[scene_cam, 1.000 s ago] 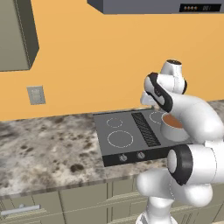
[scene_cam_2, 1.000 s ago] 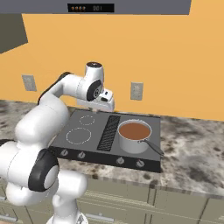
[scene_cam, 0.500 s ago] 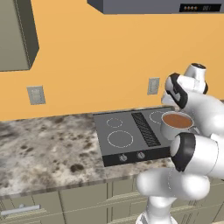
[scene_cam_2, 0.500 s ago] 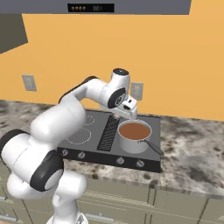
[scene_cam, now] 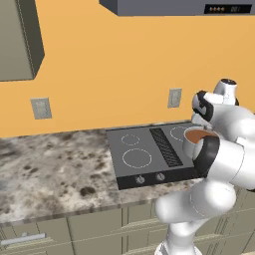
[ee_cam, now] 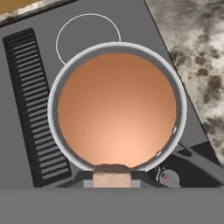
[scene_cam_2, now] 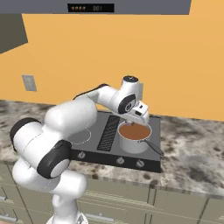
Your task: Pick up the sugar cube(s) and place them in the saucepan with hot chocolate.
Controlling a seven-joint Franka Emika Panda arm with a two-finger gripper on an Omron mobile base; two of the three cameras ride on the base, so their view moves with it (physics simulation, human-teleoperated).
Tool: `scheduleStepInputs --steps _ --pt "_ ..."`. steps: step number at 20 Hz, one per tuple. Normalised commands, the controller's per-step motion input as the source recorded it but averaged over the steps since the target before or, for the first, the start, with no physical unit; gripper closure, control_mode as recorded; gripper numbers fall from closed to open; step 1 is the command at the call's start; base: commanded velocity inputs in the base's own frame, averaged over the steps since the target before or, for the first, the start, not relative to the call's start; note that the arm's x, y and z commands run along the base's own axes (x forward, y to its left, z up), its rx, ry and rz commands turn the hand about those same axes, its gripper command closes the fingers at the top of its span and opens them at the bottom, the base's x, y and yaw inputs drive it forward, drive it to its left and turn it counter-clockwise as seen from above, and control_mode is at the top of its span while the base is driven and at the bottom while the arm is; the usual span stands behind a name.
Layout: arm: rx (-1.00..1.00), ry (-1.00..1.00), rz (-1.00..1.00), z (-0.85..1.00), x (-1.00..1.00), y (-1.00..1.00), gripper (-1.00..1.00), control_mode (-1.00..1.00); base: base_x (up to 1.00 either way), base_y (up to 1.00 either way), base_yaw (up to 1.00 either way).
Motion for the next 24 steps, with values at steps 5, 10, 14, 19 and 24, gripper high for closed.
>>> scheduleStepInputs --steps 5,10,14,19,24 --pt "-0.14 0.06 0.0 -0.31 0.27 -0.12 1.0 -1.0 0.0 0.0 0.0" --pt "-0.04 0.09 0.0 -0.36 0.02 -0.05 1.0 -1.0 0.0 0.0 0.0" --pt "0.0 0.03 0.0 -0.33 0.0 -0.16 1.0 -1.0 0.0 0.0 0.0" --pt "0.0 0.0 0.0 -0.06 0.0 -0.06 1.0 -1.0 0.0 0.0 0.0" --pt "0.0 0.0 0.0 0.0 0.0 0.0 -1.0 -1.0 0.0 0.0 0.0"
